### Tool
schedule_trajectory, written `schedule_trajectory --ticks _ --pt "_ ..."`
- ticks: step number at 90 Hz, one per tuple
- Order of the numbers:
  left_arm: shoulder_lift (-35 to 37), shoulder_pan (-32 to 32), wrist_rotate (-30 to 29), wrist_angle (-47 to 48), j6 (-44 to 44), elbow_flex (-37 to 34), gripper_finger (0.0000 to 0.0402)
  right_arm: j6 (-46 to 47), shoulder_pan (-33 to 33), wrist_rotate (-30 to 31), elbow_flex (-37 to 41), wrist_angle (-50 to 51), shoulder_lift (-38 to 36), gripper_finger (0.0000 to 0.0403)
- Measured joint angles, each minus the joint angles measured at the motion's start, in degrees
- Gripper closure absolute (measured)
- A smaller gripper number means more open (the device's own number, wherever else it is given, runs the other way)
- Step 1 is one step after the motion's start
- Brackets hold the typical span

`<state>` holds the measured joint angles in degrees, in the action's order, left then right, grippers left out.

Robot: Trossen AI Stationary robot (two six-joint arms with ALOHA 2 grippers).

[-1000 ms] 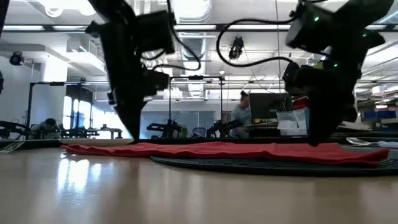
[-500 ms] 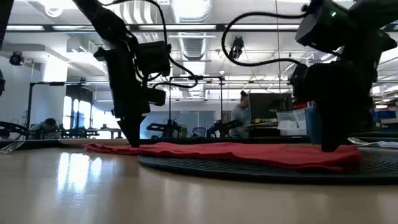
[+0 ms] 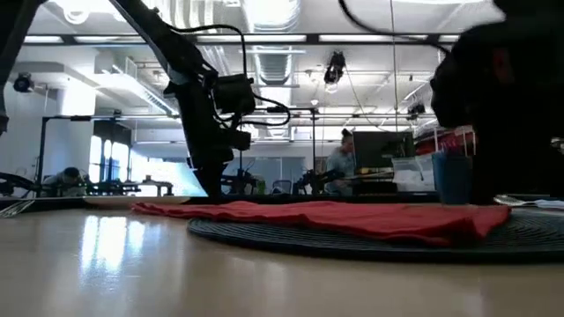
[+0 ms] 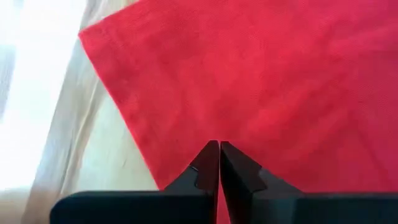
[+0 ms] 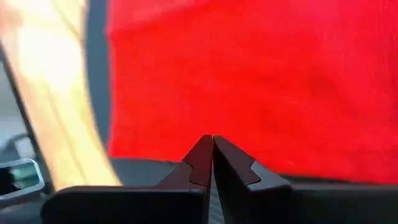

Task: Set table place
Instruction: Adjust the black placemat

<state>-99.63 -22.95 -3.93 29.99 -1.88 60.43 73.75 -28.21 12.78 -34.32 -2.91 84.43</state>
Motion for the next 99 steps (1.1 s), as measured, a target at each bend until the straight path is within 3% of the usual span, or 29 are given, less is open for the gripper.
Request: schedule_trajectory --ticks 10,21,33,45,60,82,99 --pt "3.44 2.99 -0.19 0.90 5.65 1.19 0.0402 -3.05 1.41 2.97 -2.80 6.94 -1.75 0.0403" --pt "5.41 9.07 -1.81 2.96 13.81 0.40 0.0402 -5.80 5.19 1.41 -3.98 17.62 -1.69 0.0403" --pt "4.98 15.74 -9.10 4.26 19.72 -1.71 0.0402 -9.33 9.25 -1.06 -3.56 19.04 -1.30 0.0403" --pt "2.60 16.78 -12.09 2.52 22.32 -5.36 0.0402 -11.45 12.01 -3.34 -3.40 18.97 -0.07 0.0403" --pt "0.59 13.83 -9.82 -1.25 18.28 -8.35 0.0402 -11.43 12.00 -7.62 -3.30 17.39 2.92 0.0403" --pt "0.39 9.73 -8.90 -2.40 8.41 -6.86 0.0402 -6.88 8.27 -8.40 -3.37 6.85 7.29 0.0403" --pt "-0.11 5.05 -2.86 -3.70 1.84 -4.85 0.0402 -3.76 5.84 -8.44 -4.22 0.65 10.29 0.0403"
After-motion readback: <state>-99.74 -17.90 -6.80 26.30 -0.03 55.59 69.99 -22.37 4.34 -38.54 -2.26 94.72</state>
